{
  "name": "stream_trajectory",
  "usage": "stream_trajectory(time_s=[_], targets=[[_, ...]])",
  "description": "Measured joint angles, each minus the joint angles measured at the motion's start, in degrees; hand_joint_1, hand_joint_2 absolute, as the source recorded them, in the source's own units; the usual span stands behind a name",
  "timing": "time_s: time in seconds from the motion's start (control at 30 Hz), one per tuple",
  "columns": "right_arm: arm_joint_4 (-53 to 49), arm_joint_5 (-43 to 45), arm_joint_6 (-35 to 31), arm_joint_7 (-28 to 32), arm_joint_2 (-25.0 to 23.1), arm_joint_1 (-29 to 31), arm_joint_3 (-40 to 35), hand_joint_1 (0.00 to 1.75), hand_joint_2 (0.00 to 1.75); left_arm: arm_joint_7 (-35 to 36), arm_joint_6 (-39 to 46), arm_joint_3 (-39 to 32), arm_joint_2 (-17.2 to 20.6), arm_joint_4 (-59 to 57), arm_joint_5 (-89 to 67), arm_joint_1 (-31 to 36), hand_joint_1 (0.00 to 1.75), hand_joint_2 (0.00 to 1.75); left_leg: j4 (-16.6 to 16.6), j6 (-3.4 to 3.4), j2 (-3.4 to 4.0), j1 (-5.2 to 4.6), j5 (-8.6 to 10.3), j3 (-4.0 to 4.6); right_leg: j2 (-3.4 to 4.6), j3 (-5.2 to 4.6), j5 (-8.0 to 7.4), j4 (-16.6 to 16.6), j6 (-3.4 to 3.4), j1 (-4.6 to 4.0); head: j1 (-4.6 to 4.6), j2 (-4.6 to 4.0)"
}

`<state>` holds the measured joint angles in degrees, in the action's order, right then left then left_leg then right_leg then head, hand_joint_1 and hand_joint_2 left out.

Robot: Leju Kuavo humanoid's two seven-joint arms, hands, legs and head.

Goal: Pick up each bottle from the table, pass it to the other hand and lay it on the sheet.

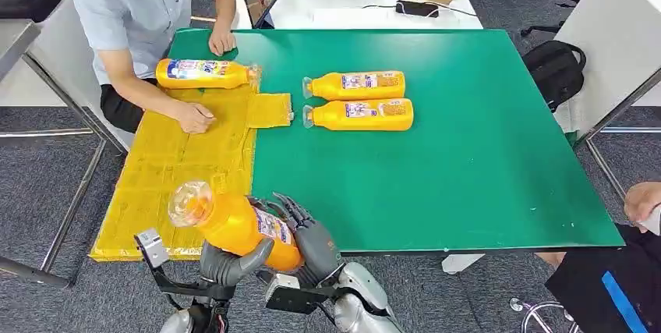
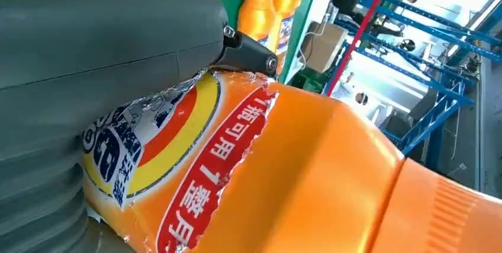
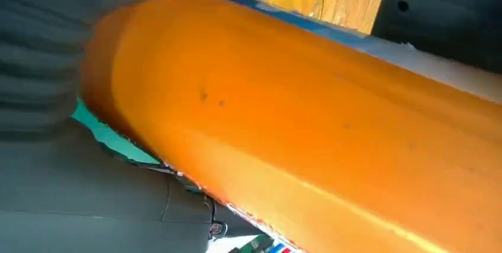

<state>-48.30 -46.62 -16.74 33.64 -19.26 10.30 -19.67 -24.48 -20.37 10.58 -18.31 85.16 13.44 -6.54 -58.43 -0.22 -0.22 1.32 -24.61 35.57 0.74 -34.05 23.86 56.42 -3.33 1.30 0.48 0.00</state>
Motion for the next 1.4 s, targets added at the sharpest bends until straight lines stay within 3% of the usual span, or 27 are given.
stream_trajectory(time_s=[0.3,0.47,0.67,0.87,1.1,1.4], targets=[[-1.64,-1.29,-2.41,0.46,0.0,-0.09,-0.02,0.0,0.0,0.13,1.62,-1.51,-0.53,0.63,-0.98,2.18,1.75,1.75,0.0,0.0,0.0,0.0,0.01,0.0,0.0,0.02,-0.01,0.01,0.0,0.0,0.02,0.0],[-5.29,-2.21,-4.79,1.84,0.17,-1.06,0.0,0.0,0.0,1.27,10.23,-2.71,-0.57,1.49,-12.86,4.65,1.75,1.75,0.0,0.0,-0.01,0.0,0.01,0.0,-0.01,0.02,-0.01,0.01,0.0,0.0,0.0,0.0],[-9.5,-2.1,-4.85,2.6,0.5,-2.28,0.0,0.0,0.0,2.1,11.75,-4.46,-0.57,1.97,-16.07,6.87,1.75,1.75,0.0,0.0,-0.01,0.0,0.01,-0.01,-0.01,0.03,-0.01,0.01,0.0,0.0,0.0,0.0],[-17.91,3.22,-6.71,4.42,1.14,-5.42,0.85,0.0,0.0,5.9,20.7,-5.99,-0.42,3.6,-42.78,9.21,1.75,1.75,0.0,0.0,-0.02,0.0,0.01,0.02,-0.02,0.02,-0.01,0.01,0.0,0.0,0.0,0.0],[-26.07,8.52,-7.56,4.44,1.7,-8.34,1.7,0.0,0.0,8.87,23.43,-8.32,-0.05,4.77,-56.28,12.67,1.75,1.75,0.0,0.0,-0.01,0.0,0.01,0.03,-0.02,0.01,-0.01,0.01,0.0,0.0,0.0,0.0],[-30.21,14.25,-5.29,4.44,2.6,-8.68,-0.77,0.0,0.0,15.19,28.07,-12.44,4.96,-8.87,-80.86,26.16,1.75,1.75,0.0,-0.03,-0.01,0.01,0.16,0.0,-0.02,0.04,-0.06,0.05,-0.01,-0.01,0.0,0.0]])
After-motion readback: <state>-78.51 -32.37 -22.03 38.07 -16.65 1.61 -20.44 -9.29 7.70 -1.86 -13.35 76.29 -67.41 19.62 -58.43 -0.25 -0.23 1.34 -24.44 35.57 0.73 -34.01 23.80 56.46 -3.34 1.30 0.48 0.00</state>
